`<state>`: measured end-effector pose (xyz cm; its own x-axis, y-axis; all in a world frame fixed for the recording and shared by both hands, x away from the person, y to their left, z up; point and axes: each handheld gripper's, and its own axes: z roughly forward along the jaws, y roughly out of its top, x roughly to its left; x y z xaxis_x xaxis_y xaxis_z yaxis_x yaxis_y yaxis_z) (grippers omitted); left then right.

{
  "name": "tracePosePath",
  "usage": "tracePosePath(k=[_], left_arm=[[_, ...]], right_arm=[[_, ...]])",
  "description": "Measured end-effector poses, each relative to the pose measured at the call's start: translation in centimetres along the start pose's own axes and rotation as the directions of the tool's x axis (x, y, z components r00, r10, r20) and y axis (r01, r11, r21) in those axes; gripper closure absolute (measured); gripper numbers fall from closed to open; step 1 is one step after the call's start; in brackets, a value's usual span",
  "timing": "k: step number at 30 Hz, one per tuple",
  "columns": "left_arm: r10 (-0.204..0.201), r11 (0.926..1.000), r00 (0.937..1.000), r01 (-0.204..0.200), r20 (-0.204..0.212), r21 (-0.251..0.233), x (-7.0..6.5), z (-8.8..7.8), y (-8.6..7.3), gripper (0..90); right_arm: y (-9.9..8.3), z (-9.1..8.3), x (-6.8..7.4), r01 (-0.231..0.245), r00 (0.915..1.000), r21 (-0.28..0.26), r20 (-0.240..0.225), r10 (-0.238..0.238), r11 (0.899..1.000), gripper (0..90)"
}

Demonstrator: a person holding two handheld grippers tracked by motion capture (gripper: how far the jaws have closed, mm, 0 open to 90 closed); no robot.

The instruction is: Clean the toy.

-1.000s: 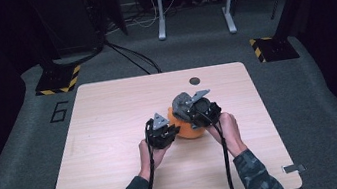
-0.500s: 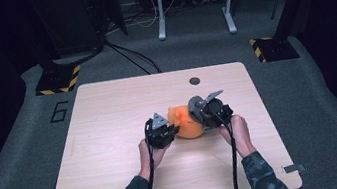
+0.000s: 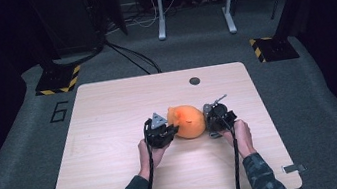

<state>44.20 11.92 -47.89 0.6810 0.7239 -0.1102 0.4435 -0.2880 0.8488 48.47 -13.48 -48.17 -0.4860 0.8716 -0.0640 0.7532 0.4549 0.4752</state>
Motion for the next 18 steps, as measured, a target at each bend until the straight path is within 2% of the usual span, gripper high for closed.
tracePosePath(k=[4,5,7,10,11,13,14,16,18], left_arm=[[0.006,1.0,1.0,-0.006,-0.006,0.001,0.1,-0.1,0.0,81.2],[0.007,1.0,0.9999,-0.007,-0.008,0.002,0.2,-0.1,0.0,81.2],[0.006,1.0,1.0,-0.006,-0.006,0.002,0.2,-0.1,0.0,81.1],[0.006,1.0,0.9999,-0.006,-0.009,0.001,0.2,-0.1,-0.1,81.1],[0.007,1.0,0.9999,-0.007,-0.008,0.0,0.2,-0.1,-0.1,81.1],[0.007,1.0,0.9999,-0.007,-0.009,0.0,0.2,-0.1,-0.1,81.1],[0.007,1.0,0.9999,-0.007,-0.008,0.002,0.2,-0.1,-0.1,81.1],[0.006,1.0,0.9999,-0.006,-0.01,0.001,0.3,-0.1,-0.1,81.0],[0.006,1.0,0.9999,-0.006,-0.01,0.0,0.3,-0.1,-0.1,80.9]], right_arm=[[-0.2,-0.3,-0.3,-0.01,0.9999,-0.011,-0.006,0.01,1.0,69.1],[-0.1,-1.2,-0.5,-0.026,0.9996,-0.039,-0.009,0.026,0.999,69.3],[0.1,-2.5,-0.7,-0.025,0.9997,-0.084,0.006,0.025,0.996,69.3],[0.5,-4.6,-0.5,-0.024,0.9997,-0.157,-0.014,0.022,0.987,69.3],[0.8,-5.5,-0.2,-0.015,0.9998,-0.19,-0.015,0.013,0.982,69.3],[1.3,-6.4,0.6,0.0,0.9998,-0.218,-0.021,-0.005,0.976,69.3],[1.7,-6.8,1.1,0.019,0.9989,-0.23,-0.037,-0.028,0.973,69.3],[2.1,-6.9,1.9,0.044,0.9974,-0.227,-0.046,-0.056,0.973,69.3],[2.5,-6.3,2.7,0.067,0.9959,-0.201,-0.047,-0.078,0.977,69.3]])
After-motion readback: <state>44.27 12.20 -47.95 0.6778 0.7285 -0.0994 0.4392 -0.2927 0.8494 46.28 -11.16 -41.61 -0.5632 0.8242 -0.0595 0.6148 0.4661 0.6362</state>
